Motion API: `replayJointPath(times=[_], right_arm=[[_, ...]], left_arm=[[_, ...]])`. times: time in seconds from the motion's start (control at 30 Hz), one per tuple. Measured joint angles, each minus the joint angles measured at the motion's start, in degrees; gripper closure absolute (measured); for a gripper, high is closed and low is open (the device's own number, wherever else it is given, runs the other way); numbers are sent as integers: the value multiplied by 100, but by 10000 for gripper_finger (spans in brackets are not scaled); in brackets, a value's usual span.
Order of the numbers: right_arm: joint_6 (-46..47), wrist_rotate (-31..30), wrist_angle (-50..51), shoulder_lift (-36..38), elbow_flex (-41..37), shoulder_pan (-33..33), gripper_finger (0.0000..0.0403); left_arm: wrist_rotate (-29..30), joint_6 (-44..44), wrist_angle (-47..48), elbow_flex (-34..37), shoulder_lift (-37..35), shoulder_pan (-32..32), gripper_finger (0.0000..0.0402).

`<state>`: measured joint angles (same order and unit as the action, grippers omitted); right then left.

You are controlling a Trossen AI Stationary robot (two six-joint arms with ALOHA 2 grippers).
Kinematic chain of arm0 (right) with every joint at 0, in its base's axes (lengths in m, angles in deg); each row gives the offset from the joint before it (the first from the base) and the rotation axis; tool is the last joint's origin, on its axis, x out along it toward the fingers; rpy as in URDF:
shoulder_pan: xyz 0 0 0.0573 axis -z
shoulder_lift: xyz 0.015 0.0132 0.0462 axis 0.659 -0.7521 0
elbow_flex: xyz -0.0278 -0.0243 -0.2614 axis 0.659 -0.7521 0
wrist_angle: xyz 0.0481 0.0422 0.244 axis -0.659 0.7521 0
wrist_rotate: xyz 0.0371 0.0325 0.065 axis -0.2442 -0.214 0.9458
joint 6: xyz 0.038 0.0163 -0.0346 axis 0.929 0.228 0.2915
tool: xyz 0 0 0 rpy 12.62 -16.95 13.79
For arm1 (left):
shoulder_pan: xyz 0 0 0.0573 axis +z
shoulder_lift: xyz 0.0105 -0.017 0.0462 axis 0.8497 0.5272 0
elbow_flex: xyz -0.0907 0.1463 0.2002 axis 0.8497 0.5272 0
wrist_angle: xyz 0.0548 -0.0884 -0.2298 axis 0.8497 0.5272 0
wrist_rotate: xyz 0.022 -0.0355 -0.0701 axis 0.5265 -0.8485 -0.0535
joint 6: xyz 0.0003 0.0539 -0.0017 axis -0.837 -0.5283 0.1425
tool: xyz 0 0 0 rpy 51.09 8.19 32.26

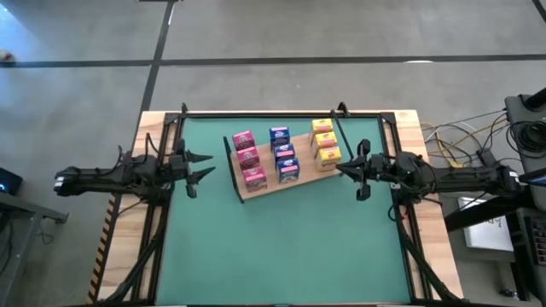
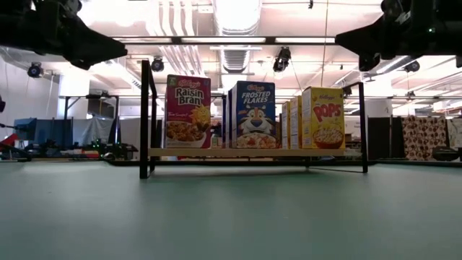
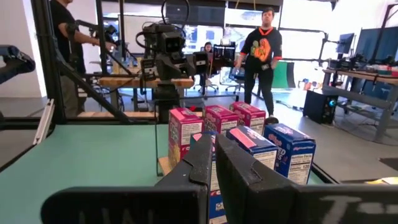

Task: Stack cereal on shelf
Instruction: Return to Home Position

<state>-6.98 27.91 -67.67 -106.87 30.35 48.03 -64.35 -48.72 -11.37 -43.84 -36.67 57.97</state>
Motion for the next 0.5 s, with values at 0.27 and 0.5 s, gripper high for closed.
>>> replayJointPath(times=[0.27,0.5], right_arm=[[38,22,608,789,-95,0,390],[36,63,858,1660,-342,-2,390]], left_arm=[[1,266,271,157,-611,0,251],[-1,657,432,553,-1173,0,251]])
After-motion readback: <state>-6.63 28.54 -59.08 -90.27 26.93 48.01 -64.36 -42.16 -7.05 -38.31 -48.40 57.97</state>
